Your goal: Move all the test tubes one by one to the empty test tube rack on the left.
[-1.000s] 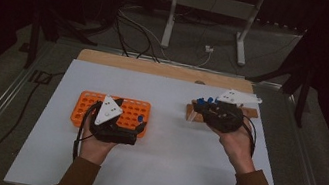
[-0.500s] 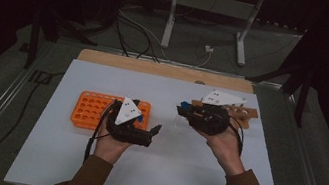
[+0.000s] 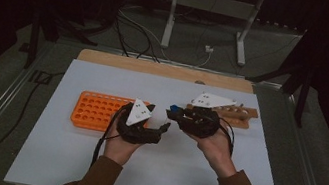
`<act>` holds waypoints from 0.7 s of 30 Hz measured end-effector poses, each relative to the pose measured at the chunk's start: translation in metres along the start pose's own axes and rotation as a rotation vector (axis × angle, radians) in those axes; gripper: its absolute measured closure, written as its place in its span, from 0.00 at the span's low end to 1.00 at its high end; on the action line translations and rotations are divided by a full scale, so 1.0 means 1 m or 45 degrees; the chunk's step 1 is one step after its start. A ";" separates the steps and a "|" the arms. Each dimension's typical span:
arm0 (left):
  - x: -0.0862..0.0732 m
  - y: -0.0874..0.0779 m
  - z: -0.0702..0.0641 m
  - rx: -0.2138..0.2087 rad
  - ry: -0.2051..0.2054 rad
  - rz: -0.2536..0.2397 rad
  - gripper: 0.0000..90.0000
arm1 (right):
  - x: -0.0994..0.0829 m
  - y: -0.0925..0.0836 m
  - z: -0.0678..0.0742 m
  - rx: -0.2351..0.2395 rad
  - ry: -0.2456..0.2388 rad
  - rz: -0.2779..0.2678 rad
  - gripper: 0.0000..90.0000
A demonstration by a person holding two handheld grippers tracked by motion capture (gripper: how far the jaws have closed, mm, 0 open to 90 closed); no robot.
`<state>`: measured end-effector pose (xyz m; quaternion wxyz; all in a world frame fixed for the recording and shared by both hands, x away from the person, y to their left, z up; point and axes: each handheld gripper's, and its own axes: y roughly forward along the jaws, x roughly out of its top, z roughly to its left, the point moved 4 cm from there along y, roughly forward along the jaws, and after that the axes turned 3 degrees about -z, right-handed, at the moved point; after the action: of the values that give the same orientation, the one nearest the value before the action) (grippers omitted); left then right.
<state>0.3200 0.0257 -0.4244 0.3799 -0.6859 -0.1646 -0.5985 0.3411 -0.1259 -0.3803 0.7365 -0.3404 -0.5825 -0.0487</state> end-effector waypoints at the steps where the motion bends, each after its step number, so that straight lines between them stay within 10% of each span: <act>1: 0.000 0.000 -0.001 0.002 0.002 -0.004 0.35 | 0.000 0.000 0.001 0.000 -0.003 0.001 0.85; 21: 0.001 0.003 -0.006 -0.070 0.011 -0.041 0.76 | 0.000 0.004 0.007 0.039 0.022 -0.013 0.85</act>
<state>0.3177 0.0190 -0.4241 0.3521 -0.6907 -0.1573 -0.6117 0.3378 -0.1189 -0.3818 0.7464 -0.3259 -0.5783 -0.0465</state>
